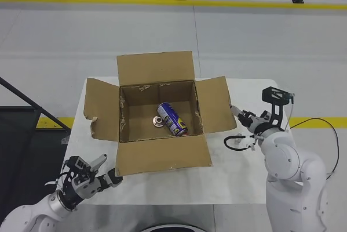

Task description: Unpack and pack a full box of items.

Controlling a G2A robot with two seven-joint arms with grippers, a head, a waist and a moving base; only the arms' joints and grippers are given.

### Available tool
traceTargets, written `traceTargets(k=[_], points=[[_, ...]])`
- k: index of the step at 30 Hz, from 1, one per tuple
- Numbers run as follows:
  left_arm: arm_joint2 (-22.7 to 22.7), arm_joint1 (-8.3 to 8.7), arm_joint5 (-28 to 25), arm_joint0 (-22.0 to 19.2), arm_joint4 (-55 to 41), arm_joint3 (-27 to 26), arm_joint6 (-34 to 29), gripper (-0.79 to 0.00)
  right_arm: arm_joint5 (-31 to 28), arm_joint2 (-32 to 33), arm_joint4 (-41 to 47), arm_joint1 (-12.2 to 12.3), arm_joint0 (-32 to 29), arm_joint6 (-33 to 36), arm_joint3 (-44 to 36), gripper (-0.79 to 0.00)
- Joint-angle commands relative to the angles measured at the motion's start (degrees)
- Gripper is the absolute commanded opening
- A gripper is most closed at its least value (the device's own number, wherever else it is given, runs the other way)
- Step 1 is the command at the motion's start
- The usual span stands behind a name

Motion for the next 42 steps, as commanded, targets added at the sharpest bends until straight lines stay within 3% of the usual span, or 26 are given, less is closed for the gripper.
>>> traceTargets(k=[1,4,6,17,22,27,42], points=[[0.4,-0.03,-0.7,0.1,0.0,0.1,0.2,-0.191,0.0,0.0,0.1,0.1,0.0,0.0,0.0,0.0],[0.6,-0.06,-1.7,0.2,-0.1,0.1,0.6,-0.289,0.0,-0.1,0.2,0.2,0.2,0.0,0.1,0.0],[0.7,-0.06,-2.0,0.3,-0.2,0.1,0.5,-0.397,0.0,-0.2,0.2,0.2,0.3,0.0,0.2,0.0],[0.4,0.1,-2.5,0.6,-0.4,0.3,-0.2,-0.57,0.4,-0.7,0.5,0.5,0.9,-0.1,0.8,0.0],[0.4,0.2,-2.5,0.4,-0.1,0.7,-0.4,-0.739,1.0,-0.5,0.5,0.7,0.5,0.2,0.7,0.0],[-0.3,0.35,-2.3,0.3,0.2,1.0,-0.7,-0.785,1.7,1.0,-0.8,1.0,0.3,2.4,0.7,0.0],[-2.1,0.63,-2.7,1.1,0.6,1.2,-1.4,-0.785,3.2,6.2,-6.2,2.0,-1.7,7.1,3.5,0.0]])
